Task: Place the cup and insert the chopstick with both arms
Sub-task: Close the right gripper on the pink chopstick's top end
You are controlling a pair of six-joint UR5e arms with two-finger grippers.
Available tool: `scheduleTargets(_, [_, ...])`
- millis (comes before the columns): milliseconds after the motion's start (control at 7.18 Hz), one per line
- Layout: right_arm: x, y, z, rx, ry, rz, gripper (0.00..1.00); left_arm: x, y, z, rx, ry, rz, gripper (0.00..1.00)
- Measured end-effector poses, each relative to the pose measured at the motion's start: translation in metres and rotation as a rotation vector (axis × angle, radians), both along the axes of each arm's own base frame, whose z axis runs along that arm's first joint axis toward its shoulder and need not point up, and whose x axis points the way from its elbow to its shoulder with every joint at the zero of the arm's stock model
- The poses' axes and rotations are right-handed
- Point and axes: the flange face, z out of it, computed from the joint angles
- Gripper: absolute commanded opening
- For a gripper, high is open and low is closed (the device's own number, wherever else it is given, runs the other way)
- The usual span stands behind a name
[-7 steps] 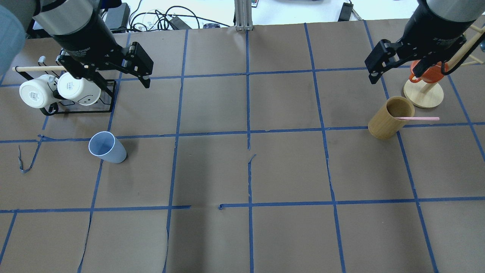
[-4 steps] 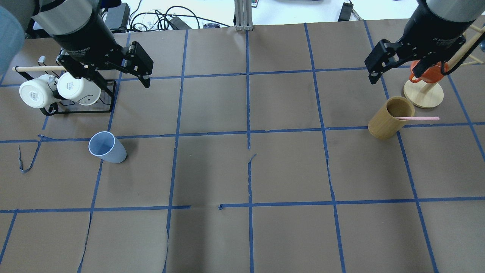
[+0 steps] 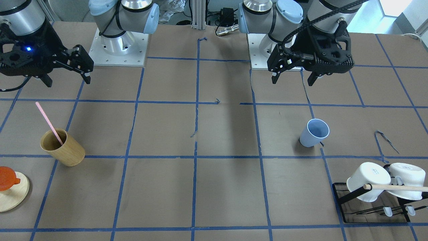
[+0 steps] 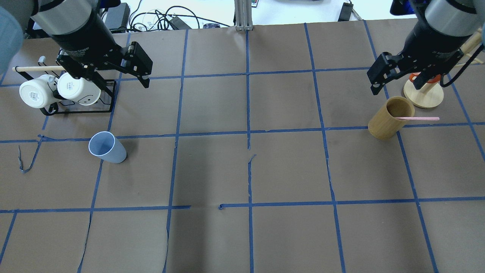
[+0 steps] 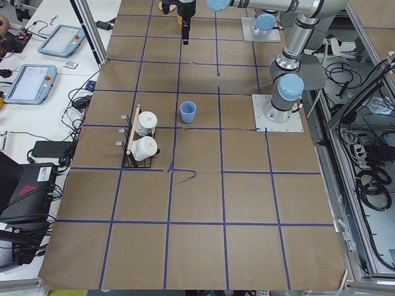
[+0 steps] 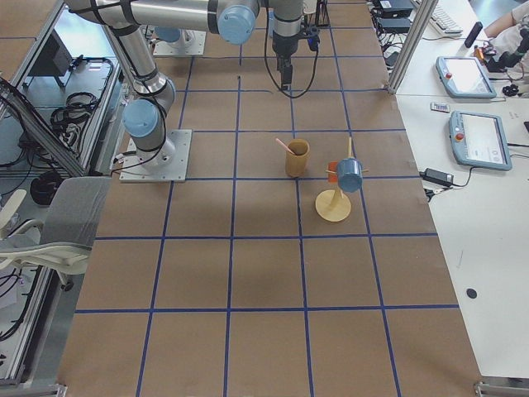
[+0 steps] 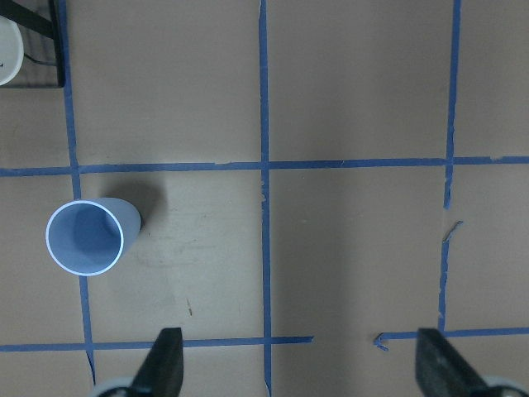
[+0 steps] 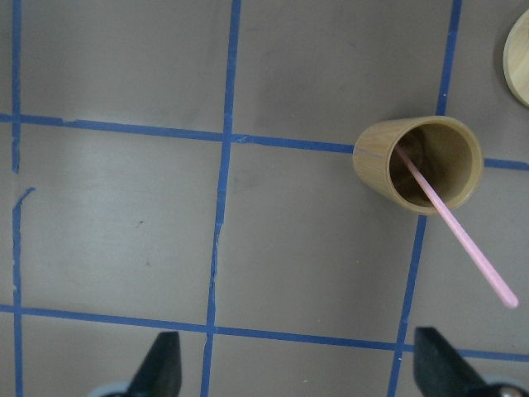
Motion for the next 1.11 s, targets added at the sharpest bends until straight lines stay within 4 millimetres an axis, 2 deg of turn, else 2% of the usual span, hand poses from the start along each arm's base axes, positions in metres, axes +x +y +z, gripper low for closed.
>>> scheduleTargets(418, [-0.065, 0.003, -0.042, 0.03, -0.01, -0.053, 1.0, 0.0, 0.001, -0.001, 0.002, 0.0, 0.0, 1.0])
scheduleTargets(835, [-0.099, 0.002, -0.067, 0.035, -0.016, 0.004, 1.0, 0.0, 0.002, -0.002, 0.004, 0.0, 0.0, 1.0])
scheduleTargets(1114, [-0.134, 0.004, -0.091, 0.027, -0.034, 0.047, 0.99, 0.0, 0.003, -0.004, 0.008, 0.0, 0.0, 1.0])
